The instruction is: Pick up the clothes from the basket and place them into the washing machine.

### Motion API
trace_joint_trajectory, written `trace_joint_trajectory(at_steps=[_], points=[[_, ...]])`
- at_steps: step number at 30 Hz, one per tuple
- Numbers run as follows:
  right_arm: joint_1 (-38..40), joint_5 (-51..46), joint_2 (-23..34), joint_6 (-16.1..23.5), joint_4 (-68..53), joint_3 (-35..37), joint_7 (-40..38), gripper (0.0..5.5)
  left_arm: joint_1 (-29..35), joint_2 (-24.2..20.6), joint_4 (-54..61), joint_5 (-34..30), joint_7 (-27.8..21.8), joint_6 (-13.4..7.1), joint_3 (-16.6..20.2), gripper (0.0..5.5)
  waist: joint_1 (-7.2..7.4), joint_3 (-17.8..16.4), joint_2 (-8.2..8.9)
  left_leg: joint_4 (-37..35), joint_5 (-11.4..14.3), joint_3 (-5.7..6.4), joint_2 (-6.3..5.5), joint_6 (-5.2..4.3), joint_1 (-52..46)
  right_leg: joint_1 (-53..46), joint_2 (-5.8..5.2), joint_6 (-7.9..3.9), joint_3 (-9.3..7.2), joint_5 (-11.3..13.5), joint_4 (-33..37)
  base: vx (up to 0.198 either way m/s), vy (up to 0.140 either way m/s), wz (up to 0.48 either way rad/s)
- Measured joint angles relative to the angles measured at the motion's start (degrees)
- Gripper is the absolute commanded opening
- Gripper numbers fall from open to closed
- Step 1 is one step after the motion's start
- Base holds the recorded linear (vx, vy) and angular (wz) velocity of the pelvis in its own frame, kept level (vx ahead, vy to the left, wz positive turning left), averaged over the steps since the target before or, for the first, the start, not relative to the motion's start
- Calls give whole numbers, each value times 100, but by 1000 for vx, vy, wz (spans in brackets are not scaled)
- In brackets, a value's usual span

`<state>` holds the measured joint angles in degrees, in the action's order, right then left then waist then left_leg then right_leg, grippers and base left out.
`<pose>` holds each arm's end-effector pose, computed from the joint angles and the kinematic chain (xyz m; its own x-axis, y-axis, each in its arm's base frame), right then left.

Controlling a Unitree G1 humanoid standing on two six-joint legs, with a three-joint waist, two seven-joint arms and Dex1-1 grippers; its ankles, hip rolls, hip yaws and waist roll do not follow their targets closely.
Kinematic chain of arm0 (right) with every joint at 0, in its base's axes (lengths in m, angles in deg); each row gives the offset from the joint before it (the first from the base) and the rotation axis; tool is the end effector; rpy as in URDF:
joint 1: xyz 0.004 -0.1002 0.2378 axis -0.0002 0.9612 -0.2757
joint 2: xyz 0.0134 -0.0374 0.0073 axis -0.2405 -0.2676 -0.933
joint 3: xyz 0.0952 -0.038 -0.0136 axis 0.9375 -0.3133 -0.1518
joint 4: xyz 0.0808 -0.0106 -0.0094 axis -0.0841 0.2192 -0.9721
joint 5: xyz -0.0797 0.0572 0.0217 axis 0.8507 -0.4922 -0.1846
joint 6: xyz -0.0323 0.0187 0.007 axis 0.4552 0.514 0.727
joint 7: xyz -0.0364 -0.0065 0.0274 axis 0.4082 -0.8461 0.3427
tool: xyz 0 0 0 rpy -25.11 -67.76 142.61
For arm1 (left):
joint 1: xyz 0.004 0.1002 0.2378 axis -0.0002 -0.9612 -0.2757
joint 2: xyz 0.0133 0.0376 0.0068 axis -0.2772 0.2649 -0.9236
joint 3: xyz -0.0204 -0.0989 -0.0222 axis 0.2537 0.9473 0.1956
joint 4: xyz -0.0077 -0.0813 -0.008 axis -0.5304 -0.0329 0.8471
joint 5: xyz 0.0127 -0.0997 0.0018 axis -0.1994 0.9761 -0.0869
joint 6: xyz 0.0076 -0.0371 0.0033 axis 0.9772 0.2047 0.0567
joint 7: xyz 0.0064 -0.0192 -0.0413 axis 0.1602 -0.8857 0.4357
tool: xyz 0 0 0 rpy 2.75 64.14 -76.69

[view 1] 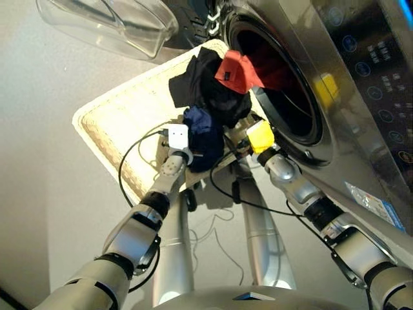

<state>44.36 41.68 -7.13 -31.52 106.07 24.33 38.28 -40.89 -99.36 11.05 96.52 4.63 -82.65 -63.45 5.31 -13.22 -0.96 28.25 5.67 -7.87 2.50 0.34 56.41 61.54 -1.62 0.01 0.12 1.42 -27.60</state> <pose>0.2821 -0.1288 0.0669 0.8747 0.4842 0.0219 -0.4158 0.7730 -0.4791 0.2912 0.1224 0.0312 0.9739 -0.1880 -0.1269 0.1649 0.9710 -0.1731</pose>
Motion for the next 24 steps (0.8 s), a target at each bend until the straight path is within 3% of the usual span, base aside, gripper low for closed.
trace_joint_trajectory(at_steps=[5,9,10,14,24], points=[[143,904,-18,-49,500,-88,-131,550,-621,-12,1065,641,-273,-37,-4,0,-233,2,-3,-800,-297,38,-144,-32,-889,-710,-109,10,-55,9,378,24,-14,34],[170,1435,-62,-111,650,-246,-116,550,-932,-163,1859,1087,-531,-115,-72,0,-305,11,-36,-1260,-478,171,-193,-69,-1414,-1209,-159,73,-249,41,631,43,-22,120],[194,1583,-71,-130,682,-256,-108,550,-979,-179,1991,1186,-592,-111,-80,0,-399,12,-38,-1347,-494,167,-202,-71,-1574,-1348,-163,74,-274,40,688,0,0,0],[171,2160,-23,-128,722,-362,-194,550,-1140,-256,2585,1550,-729,-117,-100,0,-503,100,-171,-1558,-565,205,-260,-35,-1818,-1534,-227,58,-302,8,729,0,0,0],[-326,3503,-77,-135,751,-900,-819,550,-1387,-303,3422,2354,-878,-108,-397,0,-588,200,-346,-1614,-612,298,-314,-45,-1940,-1665,-251,15,-391,-79,718,-32,0,21]])
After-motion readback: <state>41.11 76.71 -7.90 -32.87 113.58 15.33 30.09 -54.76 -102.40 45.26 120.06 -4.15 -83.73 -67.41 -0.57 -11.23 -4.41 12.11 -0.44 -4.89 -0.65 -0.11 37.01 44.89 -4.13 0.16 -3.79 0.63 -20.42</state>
